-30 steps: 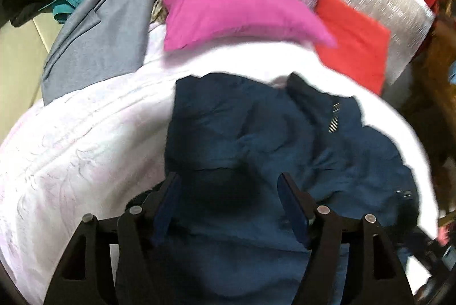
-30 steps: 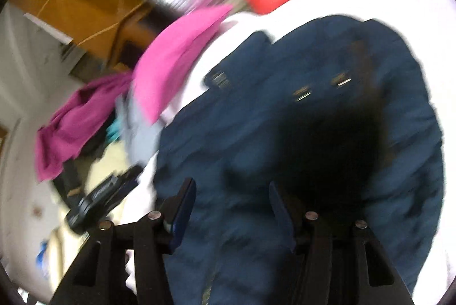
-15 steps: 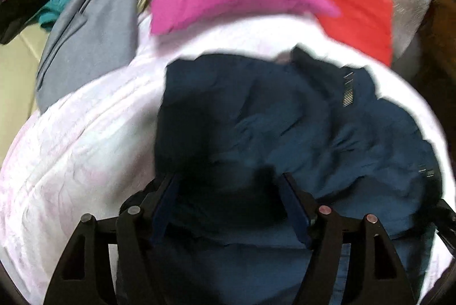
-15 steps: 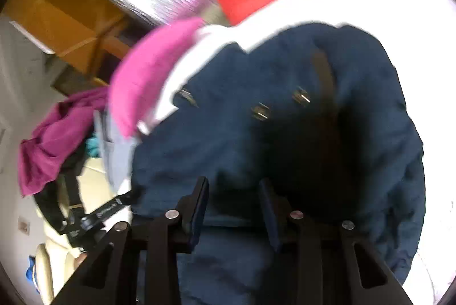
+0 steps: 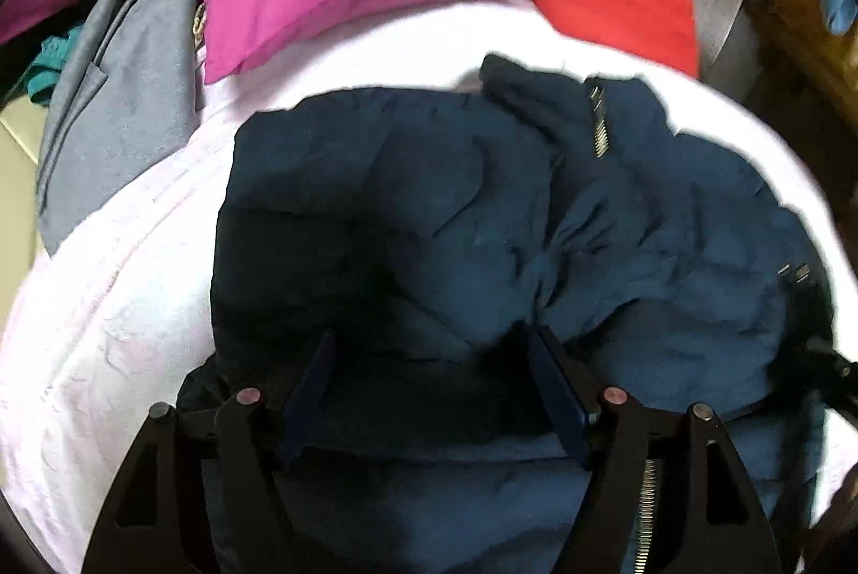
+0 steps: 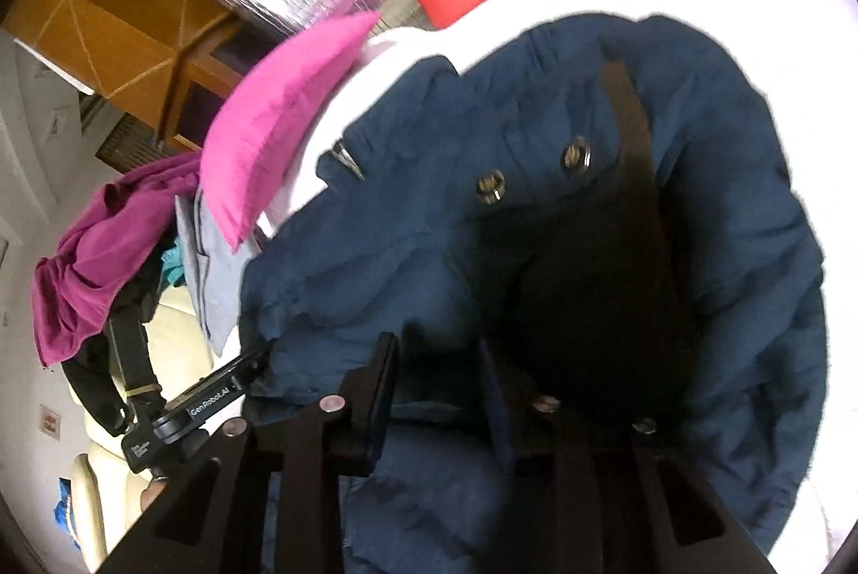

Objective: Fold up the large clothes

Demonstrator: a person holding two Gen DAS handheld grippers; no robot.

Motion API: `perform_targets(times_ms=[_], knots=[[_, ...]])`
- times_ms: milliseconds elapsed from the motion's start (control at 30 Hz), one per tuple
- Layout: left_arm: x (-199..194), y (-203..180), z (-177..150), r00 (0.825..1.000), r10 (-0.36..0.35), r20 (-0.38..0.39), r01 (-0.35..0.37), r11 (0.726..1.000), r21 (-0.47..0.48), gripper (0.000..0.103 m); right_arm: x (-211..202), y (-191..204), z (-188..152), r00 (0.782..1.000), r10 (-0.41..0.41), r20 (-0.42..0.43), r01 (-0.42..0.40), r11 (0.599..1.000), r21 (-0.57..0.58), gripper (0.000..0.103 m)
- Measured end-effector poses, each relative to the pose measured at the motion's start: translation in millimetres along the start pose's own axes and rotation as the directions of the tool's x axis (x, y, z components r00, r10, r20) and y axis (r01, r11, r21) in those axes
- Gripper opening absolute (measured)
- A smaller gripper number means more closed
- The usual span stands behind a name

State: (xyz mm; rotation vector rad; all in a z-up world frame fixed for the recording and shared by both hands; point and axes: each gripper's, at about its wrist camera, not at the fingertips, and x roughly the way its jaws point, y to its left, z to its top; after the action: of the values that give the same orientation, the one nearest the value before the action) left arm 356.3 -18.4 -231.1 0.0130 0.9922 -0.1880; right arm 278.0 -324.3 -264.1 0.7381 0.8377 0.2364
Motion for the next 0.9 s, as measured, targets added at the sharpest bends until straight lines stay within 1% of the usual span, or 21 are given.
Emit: perform_targets(times_ms=[33,100,133,200,233,267,367,500,533,567,600,633,667,733,767,833,900], knots=[[-5,1,1,0.999,-0.031,0.014,0.031,0.999,-0.011,0.074,-3,0,1,1.000,0.012,0.010,-0.012,1.000,-0.001,0.036],[-10,4,3,0.998,-0.060,0.030,0.061,0.998,-0.014,0.075,-7,-1,1,1.000,-0.002,0.025,0.002,1.000,-0.005,0.036],[-8,3,2,0.998,-0.056,0.028,0.056,0.998,-0.007,0.075,-3,-2,2,1.000,-0.027,0.014,0.027,1.000,0.001,0.036],[4,-5,2,1.000,-0.030,-0.006,0.030,1.000,0.007,0.075,14,-13,1,0.996,-0.077,-0.047,0.079,0.996,0.042,0.034],[13,-5,1,0.999,-0.019,-0.036,0.020,1.000,0.015,0.075,21,-19,0,0.995,-0.064,-0.071,0.069,0.995,0.071,0.034],[18,-5,0,0.999,-0.012,-0.047,0.013,1.000,0.021,0.075,23,-22,0,0.996,-0.049,-0.079,0.056,0.995,0.087,0.034],[18,-7,0,0.999,0.009,-0.047,-0.007,0.999,0.039,0.075,14,-18,3,0.996,-0.051,-0.070,0.056,0.996,0.071,0.034],[-1,3,3,1.000,-0.027,-0.008,0.027,1.000,-0.011,0.075,-11,-23,12,0.998,-0.055,0.005,0.054,0.995,0.087,0.035],[-6,9,5,0.999,-0.032,0.006,0.032,0.999,-0.034,0.075,-21,-28,16,0.998,-0.056,0.037,0.052,0.993,0.104,0.036],[-10,16,8,0.999,-0.028,0.021,0.030,0.998,-0.057,0.075,-32,-33,19,0.995,-0.062,0.076,0.052,0.991,0.122,0.043],[-14,24,11,0.999,-0.021,0.035,0.024,0.996,-0.080,0.075,-42,-40,21,0.992,-0.065,0.110,0.050,0.989,0.139,0.056],[-16,33,13,0.999,-0.006,0.051,0.011,0.994,-0.111,0.075,-50,-45,22,0.987,-0.082,0.138,0.060,0.986,0.158,0.065],[-21,44,14,0.998,0.014,0.061,-0.006,0.990,-0.140,0.075,-57,-51,23,0.980,-0.108,0.168,0.078,0.981,0.176,0.078],[-20,65,15,0.997,0.054,0.057,-0.042,0.980,-0.195,0.077,-65,-61,24,0.967,-0.160,0.196,0.120,0.972,0.202,0.078],[-16,73,14,0.997,0.067,0.043,-0.057,0.975,-0.216,0.077,-64,-67,26,0.965,-0.178,0.192,0.135,0.967,0.217,0.078],[-4,83,10,0.997,0.080,0.003,-0.077,0.969,-0.235,0.077,-53,-81,26,0.972,-0.186,0.146,0.146,0.957,0.251,0.078],[9,87,6,0.994,0.098,-0.050,-0.106,0.968,-0.225,0.077,-37,-89,25,0.980,-0.173,0.094,0.142,0.953,0.266,0.078]])
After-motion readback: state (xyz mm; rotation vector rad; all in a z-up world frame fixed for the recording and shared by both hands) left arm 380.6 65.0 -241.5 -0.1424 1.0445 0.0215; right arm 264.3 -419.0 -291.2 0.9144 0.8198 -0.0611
